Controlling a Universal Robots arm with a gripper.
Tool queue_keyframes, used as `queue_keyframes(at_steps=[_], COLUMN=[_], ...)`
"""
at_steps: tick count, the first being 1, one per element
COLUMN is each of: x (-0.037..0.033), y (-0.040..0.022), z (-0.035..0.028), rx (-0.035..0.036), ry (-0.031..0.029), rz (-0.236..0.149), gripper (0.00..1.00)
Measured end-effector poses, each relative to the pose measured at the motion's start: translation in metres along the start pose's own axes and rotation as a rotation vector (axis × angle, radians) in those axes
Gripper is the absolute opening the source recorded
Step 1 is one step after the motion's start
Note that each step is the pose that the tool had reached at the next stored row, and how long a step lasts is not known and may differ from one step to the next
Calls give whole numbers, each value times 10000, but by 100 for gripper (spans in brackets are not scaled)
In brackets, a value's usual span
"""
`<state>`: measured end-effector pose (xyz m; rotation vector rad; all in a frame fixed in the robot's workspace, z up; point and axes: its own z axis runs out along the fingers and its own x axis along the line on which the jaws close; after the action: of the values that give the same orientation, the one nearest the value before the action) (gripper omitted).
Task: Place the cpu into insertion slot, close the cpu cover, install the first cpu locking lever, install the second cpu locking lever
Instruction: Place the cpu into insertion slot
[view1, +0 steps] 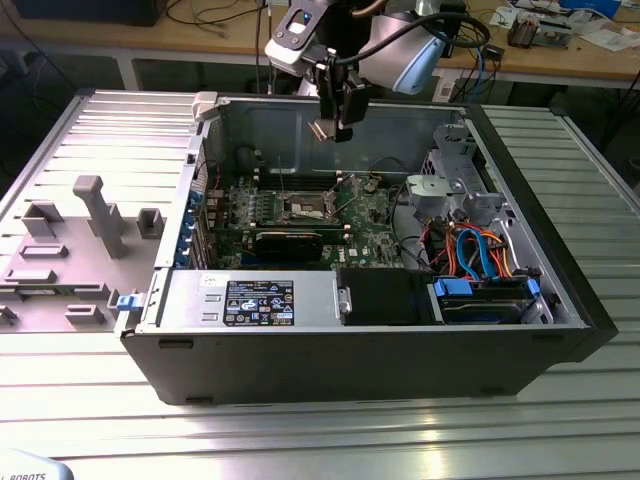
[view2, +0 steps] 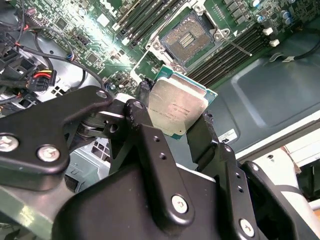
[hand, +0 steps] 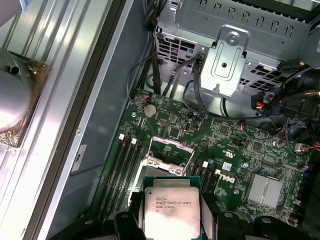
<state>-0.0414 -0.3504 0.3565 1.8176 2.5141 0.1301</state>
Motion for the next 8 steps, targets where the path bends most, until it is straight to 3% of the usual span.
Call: queue_keyframes(at_steps=[8], x=[0], y=[0], z=[0], rx=[-1], ry=[-7], rz=[76], gripper=[55])
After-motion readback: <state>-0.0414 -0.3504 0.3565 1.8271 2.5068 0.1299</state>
